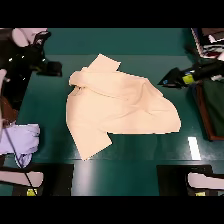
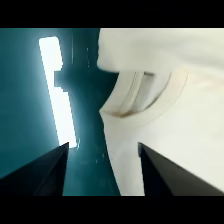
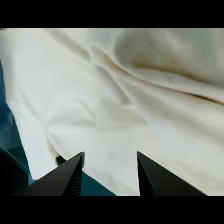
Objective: Fold the shirts.
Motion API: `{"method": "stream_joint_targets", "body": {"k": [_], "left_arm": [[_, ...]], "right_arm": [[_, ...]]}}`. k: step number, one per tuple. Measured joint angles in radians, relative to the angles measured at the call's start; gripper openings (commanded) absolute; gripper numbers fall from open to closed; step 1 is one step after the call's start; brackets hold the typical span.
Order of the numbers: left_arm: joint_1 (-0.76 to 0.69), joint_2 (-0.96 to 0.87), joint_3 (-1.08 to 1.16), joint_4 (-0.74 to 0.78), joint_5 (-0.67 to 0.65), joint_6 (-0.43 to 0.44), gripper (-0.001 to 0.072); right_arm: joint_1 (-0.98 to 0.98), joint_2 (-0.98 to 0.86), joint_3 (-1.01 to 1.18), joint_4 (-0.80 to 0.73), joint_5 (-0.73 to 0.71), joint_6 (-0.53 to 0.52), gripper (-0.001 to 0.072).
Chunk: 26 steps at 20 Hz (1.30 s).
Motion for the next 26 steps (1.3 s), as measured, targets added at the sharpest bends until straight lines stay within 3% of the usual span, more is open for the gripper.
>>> {"method": "stream_joint_targets", "body": {"k": [5, 9, 17, 18, 21, 26], "left_arm": [[0.026, 0.255, -0.452, -0.031, 0.066, 0.018, 0.0518], [0.029, 0.359, -0.740, -0.136, 0.149, 0.018, 0.0518], [0.029, 0.398, -0.975, -0.318, 0.310, 0.010, 0.0515], [0.030, 0.400, -0.983, -0.333, 0.322, 0.008, 0.0417], [0.028, 0.400, -1.000, -0.376, 0.366, 0.007, 0.0020], [0.028, 0.429, -0.969, -0.426, 0.389, 0.020, 0.0021]], "right_arm": [[-0.085, 0.212, -0.213, 0.020, -0.018, -0.028, 0.0385], [-0.105, 0.320, -0.307, 0.027, -0.056, -0.035, 0.0385], [-0.107, 0.373, -0.345, 0.061, -0.069, -0.039, 0.0384], [-0.107, 0.374, -0.346, 0.066, -0.069, -0.039, 0.0384], [-0.107, 0.375, -0.347, 0.073, -0.071, -0.039, 0.0384], [-0.142, 0.380, -0.355, 0.018, -0.049, -0.039, 0.0384]]}}
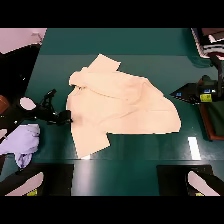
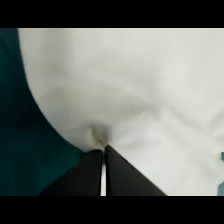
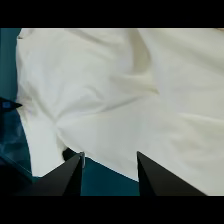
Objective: Fold the shirts.
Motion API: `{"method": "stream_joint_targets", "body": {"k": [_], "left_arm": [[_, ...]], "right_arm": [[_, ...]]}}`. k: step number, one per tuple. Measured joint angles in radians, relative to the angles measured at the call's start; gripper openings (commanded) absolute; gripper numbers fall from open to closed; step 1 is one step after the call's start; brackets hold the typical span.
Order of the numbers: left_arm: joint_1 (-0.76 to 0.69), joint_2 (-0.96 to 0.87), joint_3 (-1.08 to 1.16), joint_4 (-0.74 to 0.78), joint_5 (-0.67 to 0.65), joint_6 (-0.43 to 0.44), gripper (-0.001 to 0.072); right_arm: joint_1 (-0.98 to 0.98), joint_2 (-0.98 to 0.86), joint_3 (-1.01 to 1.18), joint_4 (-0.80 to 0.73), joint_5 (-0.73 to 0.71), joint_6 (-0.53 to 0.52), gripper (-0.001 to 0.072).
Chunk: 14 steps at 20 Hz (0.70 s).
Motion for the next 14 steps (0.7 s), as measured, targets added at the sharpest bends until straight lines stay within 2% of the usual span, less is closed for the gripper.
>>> {"method": "stream_joint_targets", "body": {"k": [7, 11, 14], "left_arm": [[0.000, 0.156, 0.041, 0.016, -0.019, 0.013, 0.0022], [0.000, 0.178, 0.045, 0.018, -0.019, 0.014, 0.0022], [0.000, 0.183, 0.045, 0.018, -0.019, 0.015, 0.0022]], "right_arm": [[-0.267, 0.060, -0.256, -0.262, 0.027, 0.054, 0.0391], [-0.363, 0.016, -0.396, -0.272, 0.010, 0.050, 0.0391], [-0.348, -0.054, -0.435, -0.227, -0.033, 0.030, 0.0391]]}}
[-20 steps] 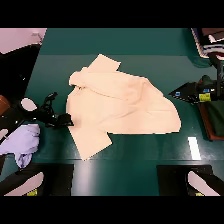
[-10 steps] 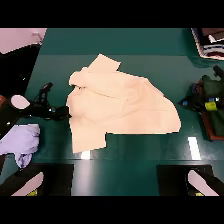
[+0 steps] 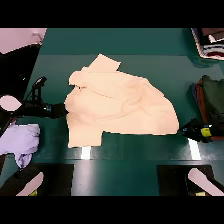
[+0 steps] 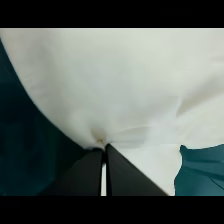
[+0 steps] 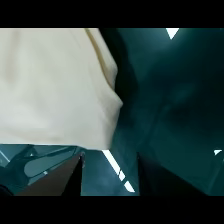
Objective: Fold the shirts.
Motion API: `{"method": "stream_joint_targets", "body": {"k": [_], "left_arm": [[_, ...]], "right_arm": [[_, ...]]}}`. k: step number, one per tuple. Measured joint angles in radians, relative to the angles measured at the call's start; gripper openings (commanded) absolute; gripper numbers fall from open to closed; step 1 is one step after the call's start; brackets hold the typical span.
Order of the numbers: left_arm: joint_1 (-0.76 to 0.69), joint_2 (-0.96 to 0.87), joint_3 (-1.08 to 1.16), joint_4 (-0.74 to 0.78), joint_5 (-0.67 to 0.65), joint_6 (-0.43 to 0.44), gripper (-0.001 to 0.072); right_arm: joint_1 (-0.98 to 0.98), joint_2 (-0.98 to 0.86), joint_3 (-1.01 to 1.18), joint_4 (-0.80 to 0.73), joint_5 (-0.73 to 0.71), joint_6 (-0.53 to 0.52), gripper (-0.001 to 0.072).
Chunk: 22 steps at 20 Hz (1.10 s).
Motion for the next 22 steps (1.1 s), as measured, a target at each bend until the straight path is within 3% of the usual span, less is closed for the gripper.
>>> {"method": "stream_joint_targets", "body": {"k": [2, 4, 5, 12, 22], "left_arm": [[0.000, 0.002, 0.000, 0.000, 0.000, 0.000, 0.0022], [0.000, 0.003, 0.000, 0.000, 0.001, 0.000, 0.0021], [0.000, 0.004, 0.002, 0.000, 0.001, 0.000, 0.0021], [0.000, 0.128, 0.195, 0.043, -0.034, -0.042, 0.0021], [0.001, 0.233, 1.063, 0.066, -0.084, -0.079, 0.0021]], "right_arm": [[0.043, -0.050, 0.004, 0.023, -0.032, -0.007, 0.0364], [0.100, -0.094, 0.025, 0.035, -0.069, -0.011, 0.0047], [0.130, -0.111, 0.040, 0.039, -0.084, -0.014, 0.0016], [0.253, -0.019, 0.246, 0.028, -0.126, -0.044, 0.0016], [0.241, 0.340, 0.928, 0.020, -0.147, -0.050, 0.0016]]}}
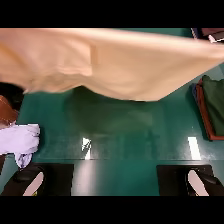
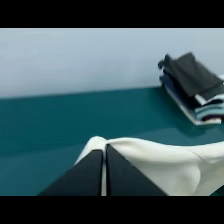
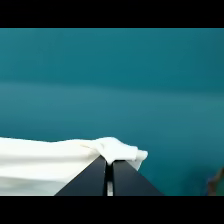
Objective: Fold the shirts.
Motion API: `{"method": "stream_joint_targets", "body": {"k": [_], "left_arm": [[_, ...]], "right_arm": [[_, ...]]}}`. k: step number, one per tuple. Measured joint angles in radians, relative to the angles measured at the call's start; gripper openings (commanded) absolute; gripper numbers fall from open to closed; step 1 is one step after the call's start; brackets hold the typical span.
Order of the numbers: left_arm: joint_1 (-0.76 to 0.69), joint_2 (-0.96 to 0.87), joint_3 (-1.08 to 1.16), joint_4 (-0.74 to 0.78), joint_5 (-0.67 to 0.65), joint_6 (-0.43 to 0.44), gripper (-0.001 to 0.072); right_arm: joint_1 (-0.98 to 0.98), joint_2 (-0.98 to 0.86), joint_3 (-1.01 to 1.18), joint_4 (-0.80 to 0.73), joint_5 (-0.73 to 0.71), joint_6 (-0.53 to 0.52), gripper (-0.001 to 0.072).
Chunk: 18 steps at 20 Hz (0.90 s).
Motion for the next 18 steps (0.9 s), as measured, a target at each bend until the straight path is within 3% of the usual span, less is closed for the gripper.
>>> {"method": "stream_joint_targets", "body": {"k": [4, 9, 13, 18], "left_arm": [[0.000, 0.005, 0.197, 0.013, 0.014, -0.008, 0.0020], [0.000, -0.037, 0.166, 0.142, -0.031, -0.053, 0.0022], [0.000, -0.171, 0.014, 0.190, -0.103, -0.070, 0.0023], [0.000, -0.423, -0.201, 0.200, -0.114, -0.076, 0.0023]], "right_arm": [[-0.093, 0.049, 0.206, -0.002, 0.024, 0.008, 0.0015], [-0.156, -0.020, 0.360, 0.005, 0.116, 0.055, 0.0014], [-0.144, -0.190, 0.399, -0.003, 0.271, 0.126, 0.0015], [0.023, -0.509, 0.411, -0.151, 0.441, 0.220, 0.0014]]}}
